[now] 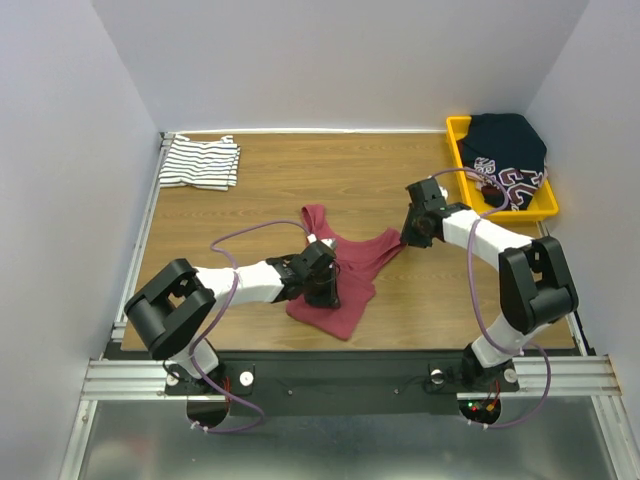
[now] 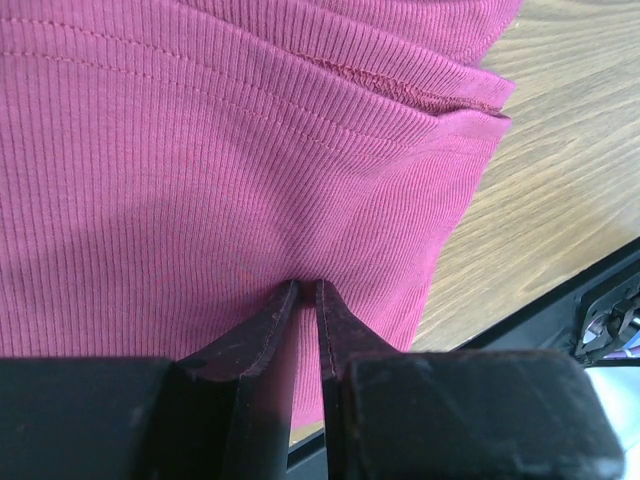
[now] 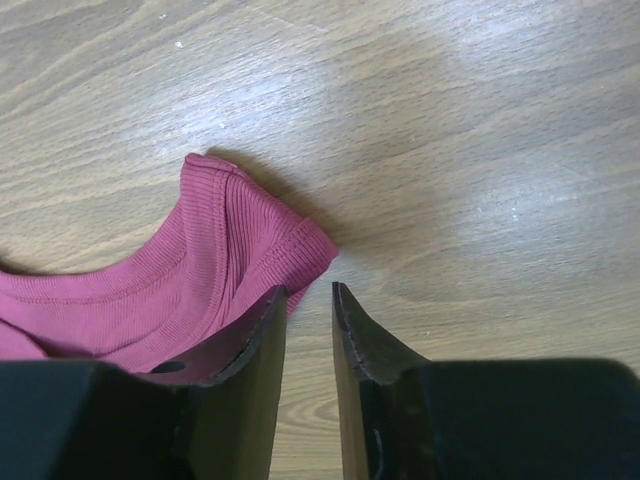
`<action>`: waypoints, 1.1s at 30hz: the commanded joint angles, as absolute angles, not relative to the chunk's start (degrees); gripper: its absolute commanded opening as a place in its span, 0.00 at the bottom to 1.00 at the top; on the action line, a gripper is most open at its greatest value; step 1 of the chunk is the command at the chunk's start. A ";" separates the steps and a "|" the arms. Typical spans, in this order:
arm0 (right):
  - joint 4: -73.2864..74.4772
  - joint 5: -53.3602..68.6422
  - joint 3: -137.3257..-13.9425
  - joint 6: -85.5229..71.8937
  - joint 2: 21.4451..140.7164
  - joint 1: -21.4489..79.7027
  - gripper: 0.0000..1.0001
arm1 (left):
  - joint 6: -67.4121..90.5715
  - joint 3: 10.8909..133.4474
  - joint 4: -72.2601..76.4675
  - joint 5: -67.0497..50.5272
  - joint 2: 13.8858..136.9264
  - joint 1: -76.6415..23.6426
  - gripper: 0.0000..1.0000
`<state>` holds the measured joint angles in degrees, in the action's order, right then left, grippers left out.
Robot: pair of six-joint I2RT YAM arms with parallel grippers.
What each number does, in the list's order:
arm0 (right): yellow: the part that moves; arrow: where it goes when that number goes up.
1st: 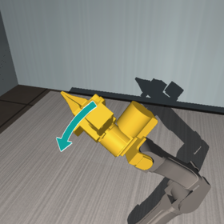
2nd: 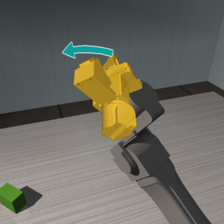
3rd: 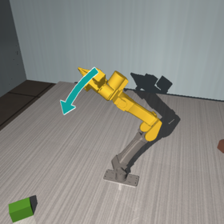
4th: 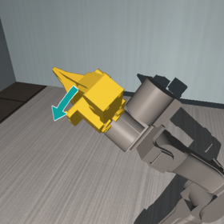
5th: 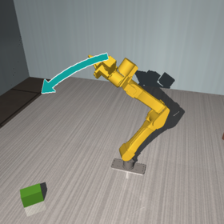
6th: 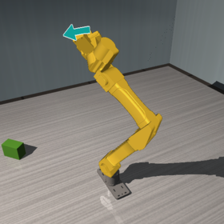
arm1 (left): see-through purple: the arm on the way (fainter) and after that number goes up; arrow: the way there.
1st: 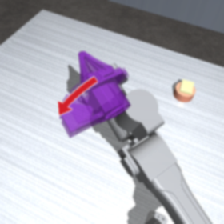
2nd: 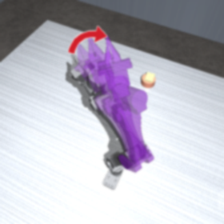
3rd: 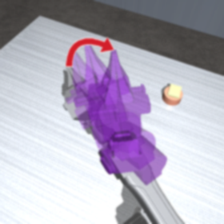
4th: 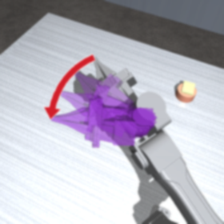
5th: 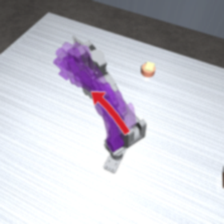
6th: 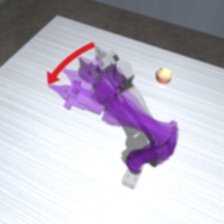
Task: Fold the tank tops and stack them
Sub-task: Fold the tank top
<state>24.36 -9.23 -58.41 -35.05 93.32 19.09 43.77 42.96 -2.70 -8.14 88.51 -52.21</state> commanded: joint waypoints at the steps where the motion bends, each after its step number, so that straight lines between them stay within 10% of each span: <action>1: 21.88 -10.55 -61.52 -34.01 94.30 18.81 0.29 | 43.42 41.49 -2.20 -8.09 89.56 -52.65 0.24; 12: 22.06 -10.55 -66.44 -34.63 98.00 18.81 0.15 | 42.98 40.69 -2.29 -8.44 90.26 -53.17 0.24; 20: 21.45 -14.94 -64.16 -32.97 93.78 18.81 0.58 | 42.45 41.31 -2.55 -8.61 90.17 -53.52 0.24; 33: 10.38 -9.67 -52.75 -31.38 88.51 17.49 0.58 | 41.57 41.13 -2.90 -8.26 89.65 -53.53 0.24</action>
<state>18.37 -12.03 -54.83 -33.10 90.50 17.87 43.42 42.44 -0.40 -8.64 89.08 -52.93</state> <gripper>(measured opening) 0.541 0.240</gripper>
